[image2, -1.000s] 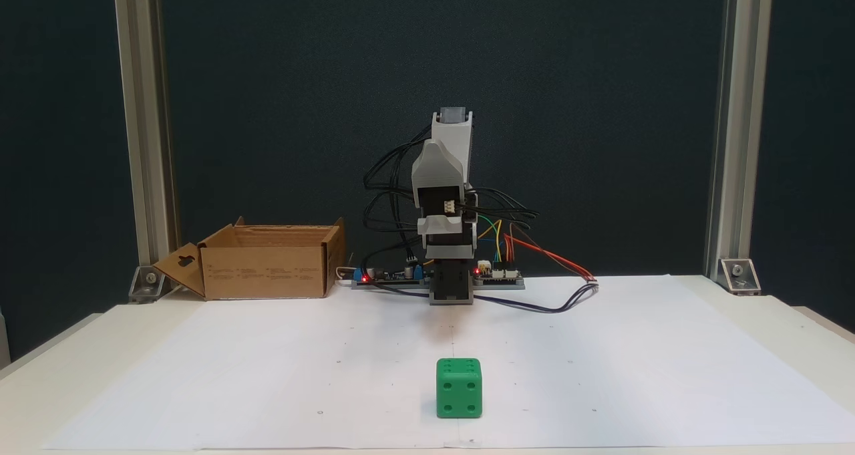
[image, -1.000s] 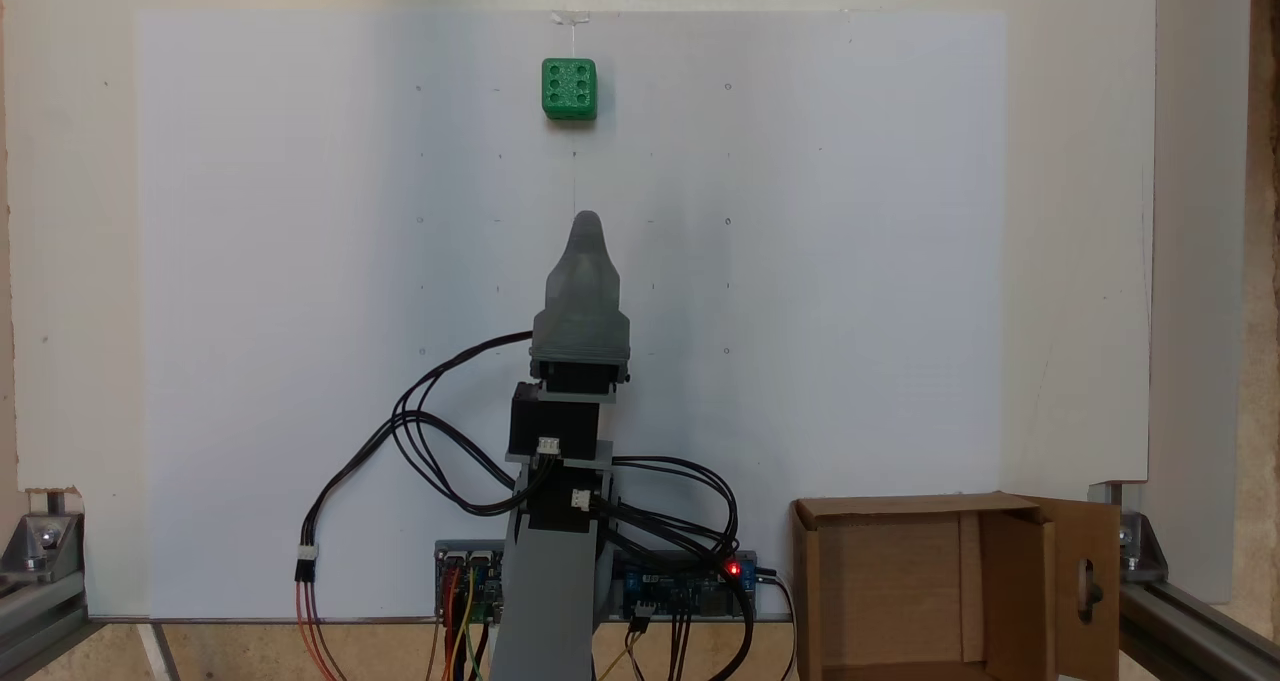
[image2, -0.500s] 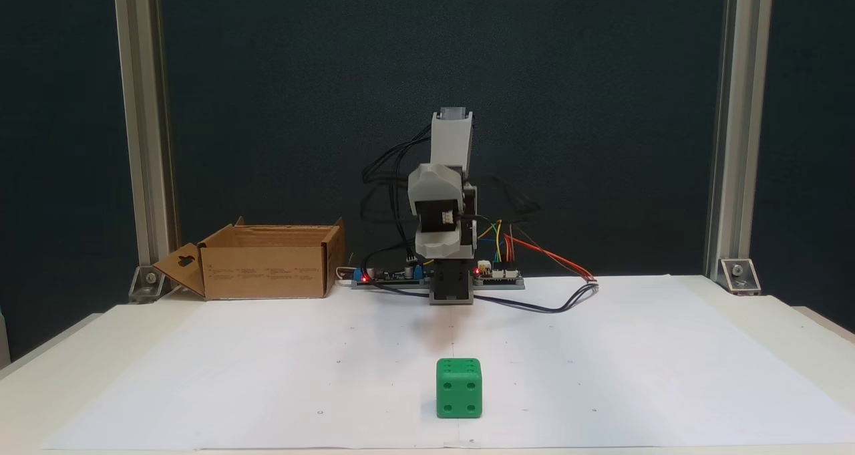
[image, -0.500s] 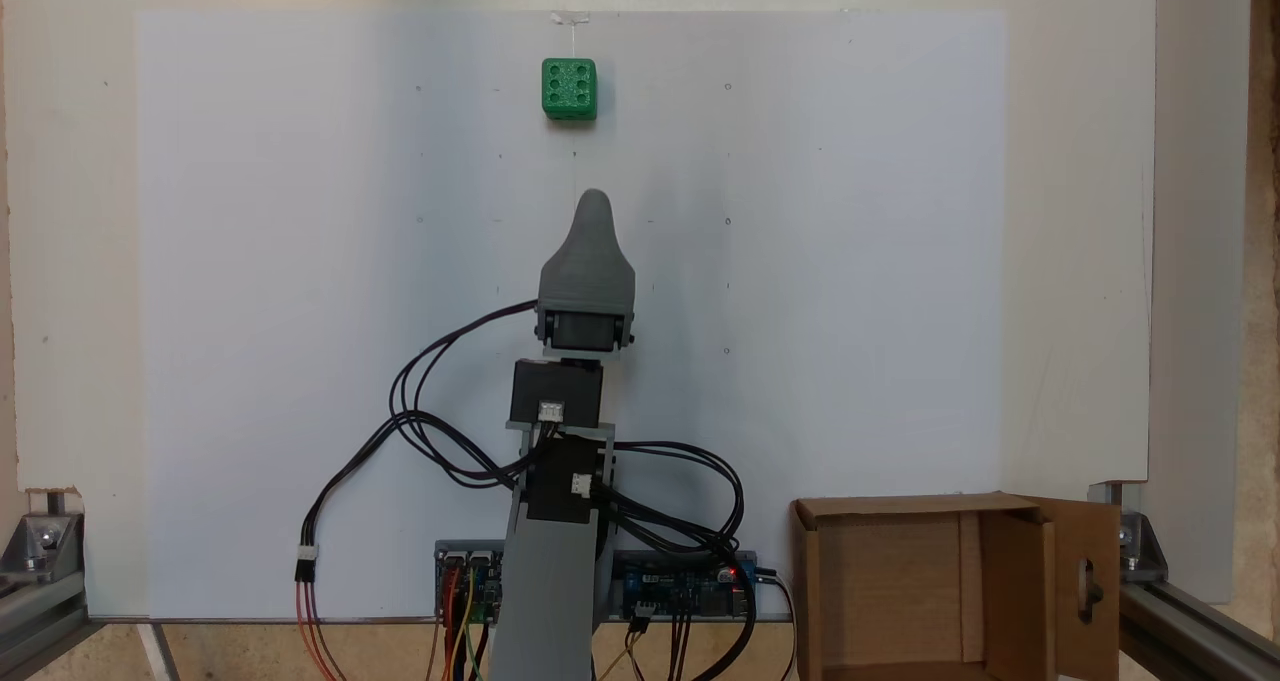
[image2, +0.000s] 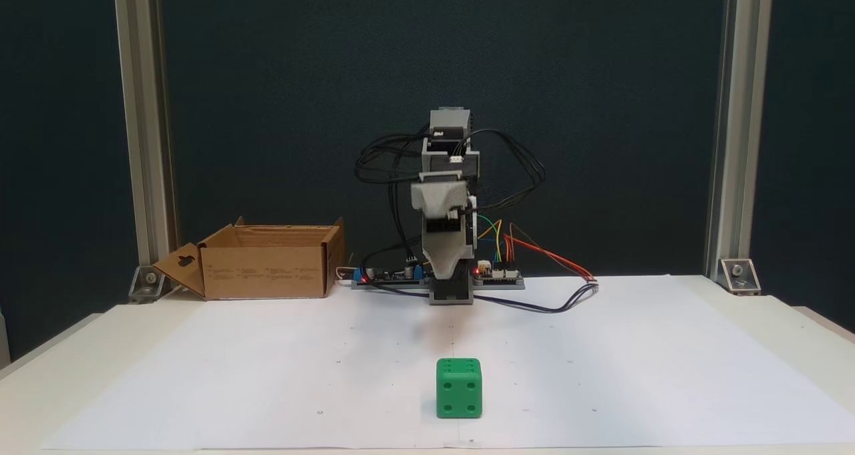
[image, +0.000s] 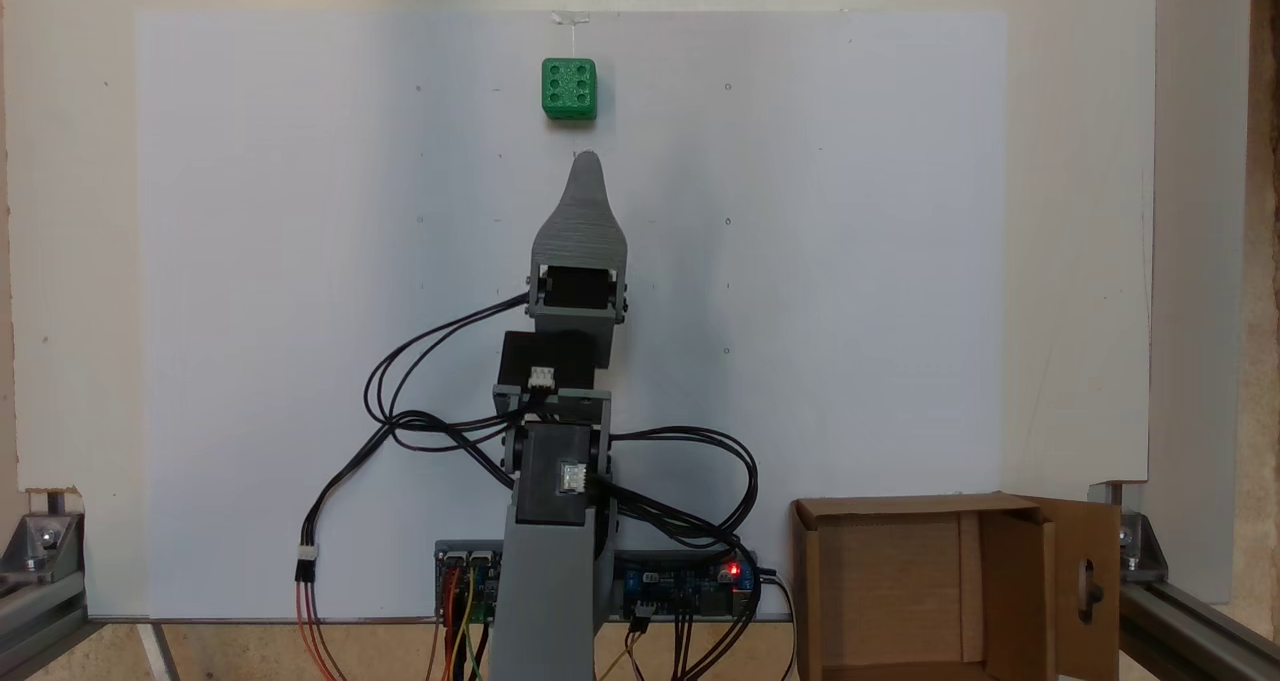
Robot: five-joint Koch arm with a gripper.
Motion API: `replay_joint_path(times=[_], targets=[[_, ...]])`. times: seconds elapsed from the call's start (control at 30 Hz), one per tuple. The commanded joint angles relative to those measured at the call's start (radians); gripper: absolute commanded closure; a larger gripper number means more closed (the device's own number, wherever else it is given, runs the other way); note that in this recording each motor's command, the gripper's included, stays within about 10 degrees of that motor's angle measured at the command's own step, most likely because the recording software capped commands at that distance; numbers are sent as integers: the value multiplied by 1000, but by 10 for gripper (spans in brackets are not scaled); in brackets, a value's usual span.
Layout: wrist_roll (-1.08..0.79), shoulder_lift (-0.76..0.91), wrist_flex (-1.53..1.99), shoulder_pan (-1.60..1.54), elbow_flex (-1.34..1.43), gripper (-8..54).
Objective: Grasp a green dice and put it in the bin.
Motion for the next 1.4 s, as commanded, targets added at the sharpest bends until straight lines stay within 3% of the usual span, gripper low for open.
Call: replay_joint_path(times=[0.0, 0.87, 1.37], targets=[[-31, -48, 137, -14, -152, 33], [23, -868, 1065, -18, -1322, 21], [54, -1028, 1192, -41, -1466, 15]])
